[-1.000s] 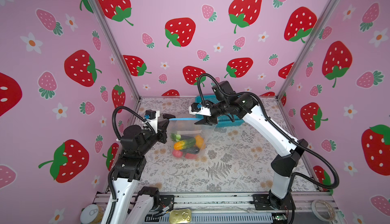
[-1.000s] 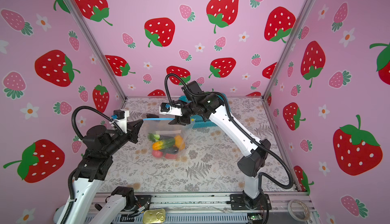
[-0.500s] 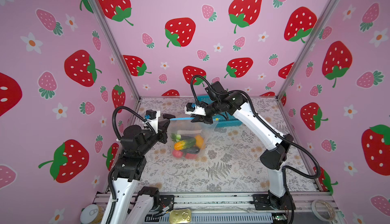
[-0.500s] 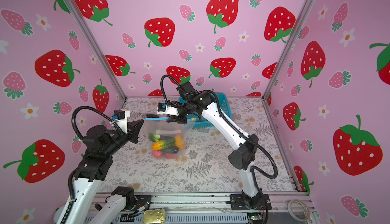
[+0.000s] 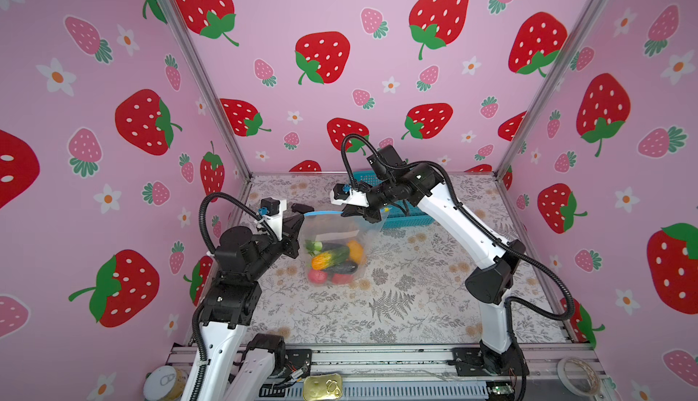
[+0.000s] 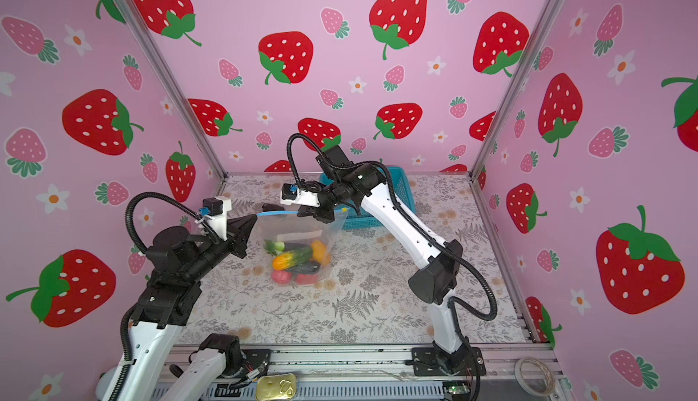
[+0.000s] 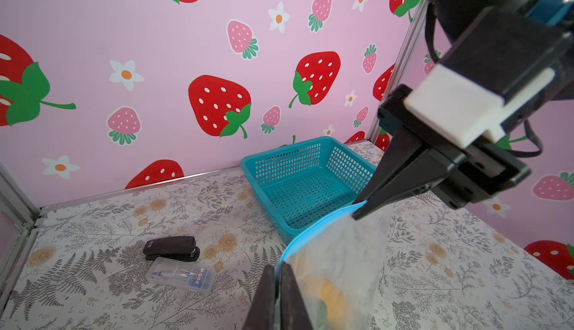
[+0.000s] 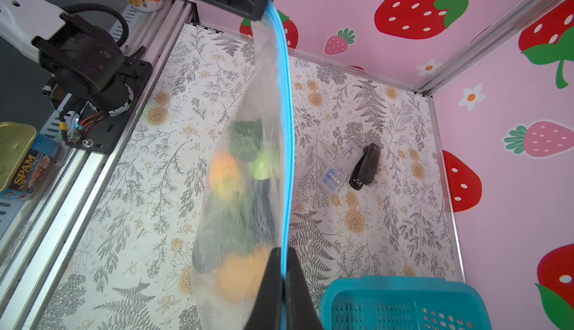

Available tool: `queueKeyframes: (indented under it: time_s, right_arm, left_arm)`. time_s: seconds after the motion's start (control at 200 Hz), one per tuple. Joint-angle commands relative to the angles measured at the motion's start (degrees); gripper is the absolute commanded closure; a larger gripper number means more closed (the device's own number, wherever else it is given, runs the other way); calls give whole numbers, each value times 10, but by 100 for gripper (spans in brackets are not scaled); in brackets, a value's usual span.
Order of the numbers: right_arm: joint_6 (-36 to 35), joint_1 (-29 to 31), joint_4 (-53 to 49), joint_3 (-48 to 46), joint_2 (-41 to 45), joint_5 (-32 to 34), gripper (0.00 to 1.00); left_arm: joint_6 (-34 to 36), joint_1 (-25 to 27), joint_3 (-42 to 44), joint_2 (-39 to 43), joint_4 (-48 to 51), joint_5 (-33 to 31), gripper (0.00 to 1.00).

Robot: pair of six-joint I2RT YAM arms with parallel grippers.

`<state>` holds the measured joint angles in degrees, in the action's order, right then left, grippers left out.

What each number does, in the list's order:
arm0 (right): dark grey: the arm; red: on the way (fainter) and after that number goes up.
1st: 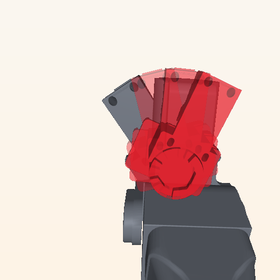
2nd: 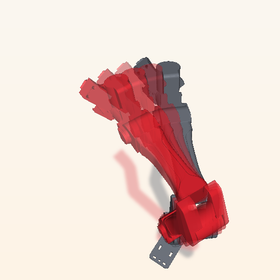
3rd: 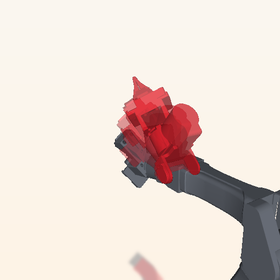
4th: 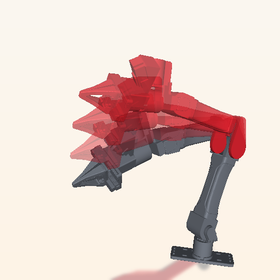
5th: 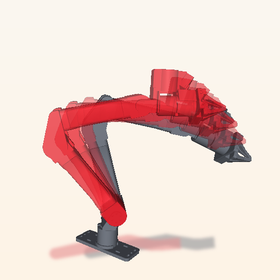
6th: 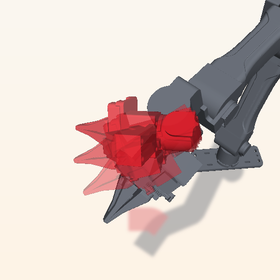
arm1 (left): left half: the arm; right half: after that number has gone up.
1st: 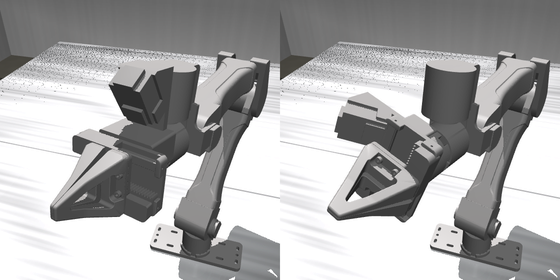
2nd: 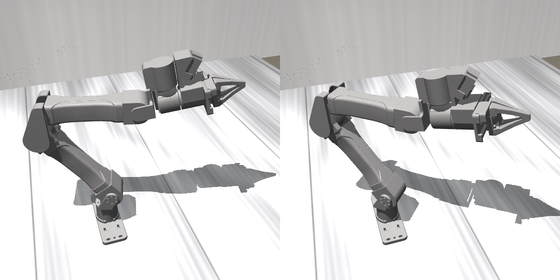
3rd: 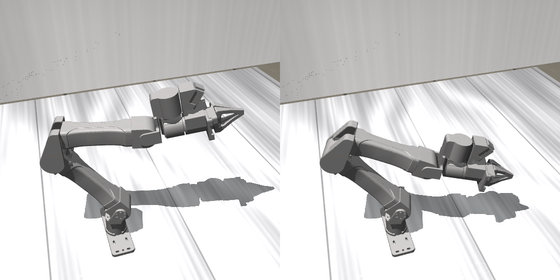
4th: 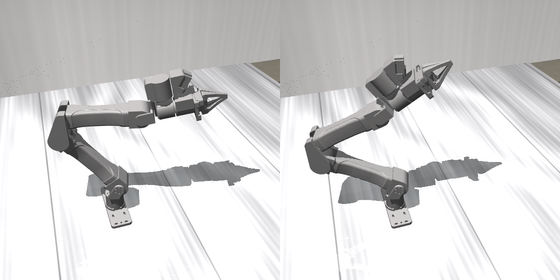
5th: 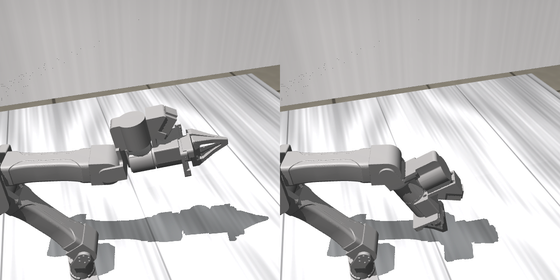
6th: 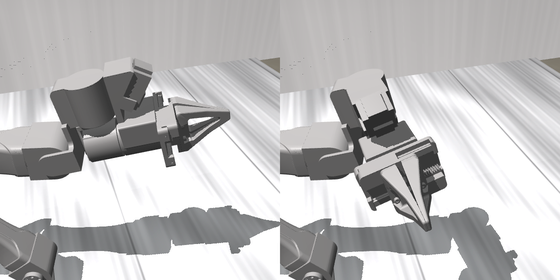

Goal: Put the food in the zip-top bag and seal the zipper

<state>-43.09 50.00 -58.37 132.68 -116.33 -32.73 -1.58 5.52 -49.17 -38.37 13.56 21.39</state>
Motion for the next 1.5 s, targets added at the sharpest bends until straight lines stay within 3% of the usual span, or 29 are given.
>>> queueKeyframes:
  time_s: [0.0, 0.02, 0.045, 0.095, 0.26, 0.47, 0.695, 0.975, 1.2, 1.495]
  right_arm:
    - [22, 3, -4, 10, 11, 3, 100]
    - [26, 4, -2, 8, 12, 4, 100]
    - [35, 3, 2, 4, 13, 5, 100]
    - [50, 3, 12, -9, 17, 15, 100]
    - [111, 5, 29, -20, 23, 39, 100]
    - [250, 26, 75, -34, 50, 75, 100]
    - [410, 60, 180, -143, 120, 128, 100]
    - [623, 70, 335, -242, 171, 155, 100]
    - [692, 82, 421, -305, 219, 193, 100]
    - [825, 83, 582, -427, 272, 174, 100]
  left_arm:
    - [-8, 4, 5, 10, -24, -27, 42]
    - [-16, 4, 3, 9, -21, -36, 24]
    - [-27, 4, 0, 9, -19, -46, 12]
    - [-36, 4, -4, 11, -12, -55, 0]
    - [-71, 4, -10, 26, 15, -55, 1]
    - [-138, 4, -3, 57, 50, -70, 1]
    - [-202, 4, 18, 99, 74, -89, 1]
    - [-317, 4, 72, 101, 92, -62, 1]
    - [-333, 4, 102, 127, 117, -70, 1]
    - [-324, 4, 115, 141, 137, -85, 1]
